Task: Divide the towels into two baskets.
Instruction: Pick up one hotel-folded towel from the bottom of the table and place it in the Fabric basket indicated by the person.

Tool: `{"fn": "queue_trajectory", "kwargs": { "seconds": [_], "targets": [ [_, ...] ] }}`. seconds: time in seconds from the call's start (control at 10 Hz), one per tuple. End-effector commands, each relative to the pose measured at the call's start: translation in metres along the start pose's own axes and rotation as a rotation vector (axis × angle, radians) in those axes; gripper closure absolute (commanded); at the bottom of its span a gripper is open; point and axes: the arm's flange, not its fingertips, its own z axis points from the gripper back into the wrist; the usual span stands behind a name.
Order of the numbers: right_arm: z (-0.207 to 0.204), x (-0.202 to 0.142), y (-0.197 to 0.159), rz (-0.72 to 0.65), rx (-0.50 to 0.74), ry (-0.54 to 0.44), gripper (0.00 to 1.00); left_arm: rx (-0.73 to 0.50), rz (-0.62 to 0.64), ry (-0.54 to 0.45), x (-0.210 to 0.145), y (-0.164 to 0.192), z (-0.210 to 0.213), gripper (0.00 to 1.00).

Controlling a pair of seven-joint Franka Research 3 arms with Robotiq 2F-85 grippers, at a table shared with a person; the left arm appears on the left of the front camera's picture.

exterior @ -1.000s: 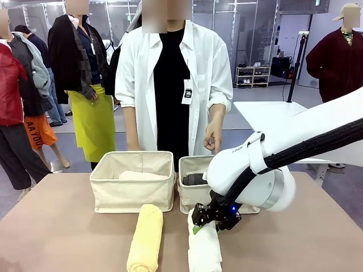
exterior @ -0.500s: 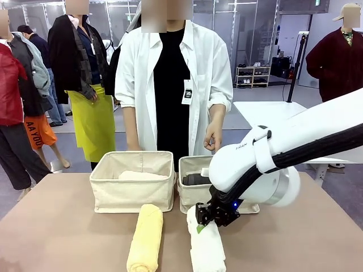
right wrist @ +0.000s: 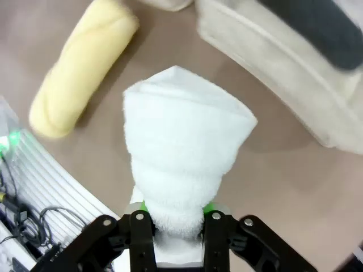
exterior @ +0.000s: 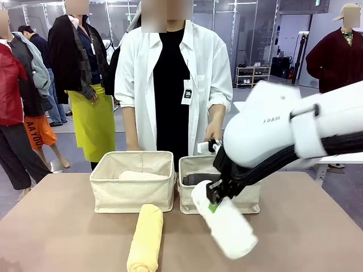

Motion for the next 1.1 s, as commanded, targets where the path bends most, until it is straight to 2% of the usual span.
{"fn": "queue_trajectory", "kwargs": {
  "seconds": [0.0,0.2,0.3,0.4,0.5,0.9,1.0],
  "targets": [
    [0.026,0.009,-0.004,0.240,-0.054,0.031,0.78,-0.003,-0.001,0.005,-0.003,-0.005,0.002,0.00],
    [0.041,0.008,-0.007,0.484,-0.149,0.130,0.78,-0.003,-0.001,0.005,-0.003,-0.005,0.002,0.00],
    [0.042,0.010,-0.009,0.535,-0.175,0.155,0.78,-0.003,-0.001,0.005,-0.003,-0.005,0.002,0.00],
    [0.041,0.005,-0.014,0.524,-0.148,0.111,0.78,-0.003,-0.001,0.005,-0.003,-0.005,0.002,0.00],
    [0.041,0.006,-0.007,0.456,-0.144,0.152,0.78,-0.003,-0.001,0.005,-0.003,-0.005,0.002,0.00],
    [0.041,0.006,-0.007,0.456,-0.144,0.152,0.78,-0.003,-0.001,0.005,-0.003,-0.005,0.002,0.00],
    [0.040,0.006,-0.013,0.481,-0.151,0.159,0.67,-0.003,-0.001,0.005,-0.003,-0.005,0.002,0.00]
  ]
}}
